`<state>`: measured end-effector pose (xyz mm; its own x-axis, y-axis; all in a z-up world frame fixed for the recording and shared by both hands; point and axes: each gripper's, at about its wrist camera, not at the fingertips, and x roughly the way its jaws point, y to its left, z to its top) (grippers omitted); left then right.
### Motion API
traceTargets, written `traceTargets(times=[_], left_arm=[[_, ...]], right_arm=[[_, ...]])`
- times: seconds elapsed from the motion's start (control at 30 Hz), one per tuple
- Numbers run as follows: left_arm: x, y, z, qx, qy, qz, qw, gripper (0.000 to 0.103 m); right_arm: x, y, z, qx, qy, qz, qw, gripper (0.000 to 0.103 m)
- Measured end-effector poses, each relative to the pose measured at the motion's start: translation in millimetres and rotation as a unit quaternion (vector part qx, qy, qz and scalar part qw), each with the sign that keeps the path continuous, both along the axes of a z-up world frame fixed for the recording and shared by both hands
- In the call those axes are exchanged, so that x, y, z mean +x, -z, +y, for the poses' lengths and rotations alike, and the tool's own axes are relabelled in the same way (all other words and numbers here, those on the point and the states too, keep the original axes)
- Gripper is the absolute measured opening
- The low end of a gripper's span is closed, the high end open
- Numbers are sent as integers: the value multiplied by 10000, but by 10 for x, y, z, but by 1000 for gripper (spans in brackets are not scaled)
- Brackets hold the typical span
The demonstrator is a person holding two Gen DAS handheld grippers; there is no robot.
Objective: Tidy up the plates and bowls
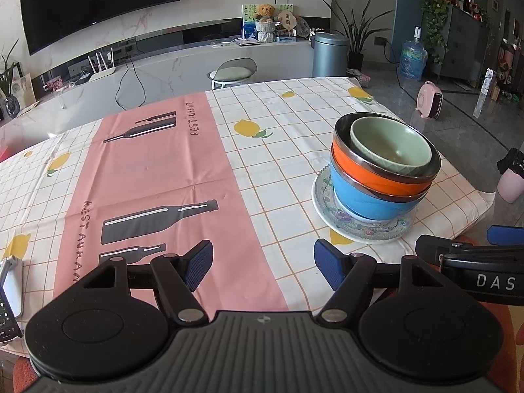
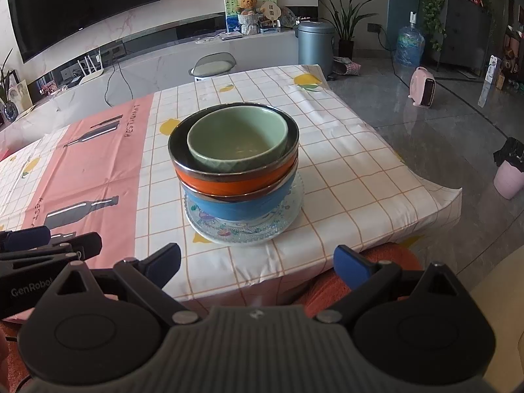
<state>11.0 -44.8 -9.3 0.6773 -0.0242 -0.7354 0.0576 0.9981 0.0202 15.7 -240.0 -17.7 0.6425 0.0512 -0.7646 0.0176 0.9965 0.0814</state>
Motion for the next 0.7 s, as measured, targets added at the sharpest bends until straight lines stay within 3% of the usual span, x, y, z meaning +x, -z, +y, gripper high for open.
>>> traceTargets(times=[0.7], left_arm=[[4, 2, 38, -59, -65, -48, 10000, 83]], right_arm=[[7, 26, 41, -45, -75, 52, 9999, 98]])
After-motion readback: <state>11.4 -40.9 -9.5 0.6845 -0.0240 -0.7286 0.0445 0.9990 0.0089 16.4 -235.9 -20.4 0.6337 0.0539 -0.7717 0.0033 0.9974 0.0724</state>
